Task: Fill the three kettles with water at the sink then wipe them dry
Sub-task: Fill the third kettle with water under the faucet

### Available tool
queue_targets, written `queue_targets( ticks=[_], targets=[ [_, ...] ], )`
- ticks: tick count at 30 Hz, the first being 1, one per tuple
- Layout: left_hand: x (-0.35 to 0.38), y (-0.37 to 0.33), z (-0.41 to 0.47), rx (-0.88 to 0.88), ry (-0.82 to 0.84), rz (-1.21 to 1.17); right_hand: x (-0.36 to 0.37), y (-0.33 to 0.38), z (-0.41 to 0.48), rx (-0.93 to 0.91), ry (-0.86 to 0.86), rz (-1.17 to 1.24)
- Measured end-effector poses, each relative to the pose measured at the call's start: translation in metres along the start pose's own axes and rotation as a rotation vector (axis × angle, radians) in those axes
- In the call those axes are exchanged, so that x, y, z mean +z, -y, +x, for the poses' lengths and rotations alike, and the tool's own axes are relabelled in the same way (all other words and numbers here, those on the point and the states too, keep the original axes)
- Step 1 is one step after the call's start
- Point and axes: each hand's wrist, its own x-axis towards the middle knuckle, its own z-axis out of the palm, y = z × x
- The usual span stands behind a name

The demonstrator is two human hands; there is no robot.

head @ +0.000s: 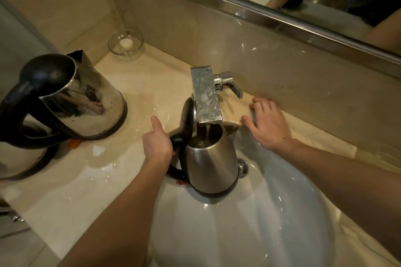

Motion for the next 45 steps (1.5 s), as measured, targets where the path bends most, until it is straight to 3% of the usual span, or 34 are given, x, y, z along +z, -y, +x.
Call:
queue_targets(
  ticks=[30,38,45],
  targets=[
    [0.0,-0.004,-0.005,0.017,-0.023,0.019,0.009,-0.002,0.004,-0.011,-0.027,-0.115],
    [-0.001,-0.005,-0.008,0.043,-0.021,0.017,0.003,-0.003,0.003,-0.034,0.037,-0.104],
    [0.0,-0.003,-0.006,0.032,-0.016,0.022,-0.011,-0.023,0.002,-0.178,0.128,-0.15]
  ],
)
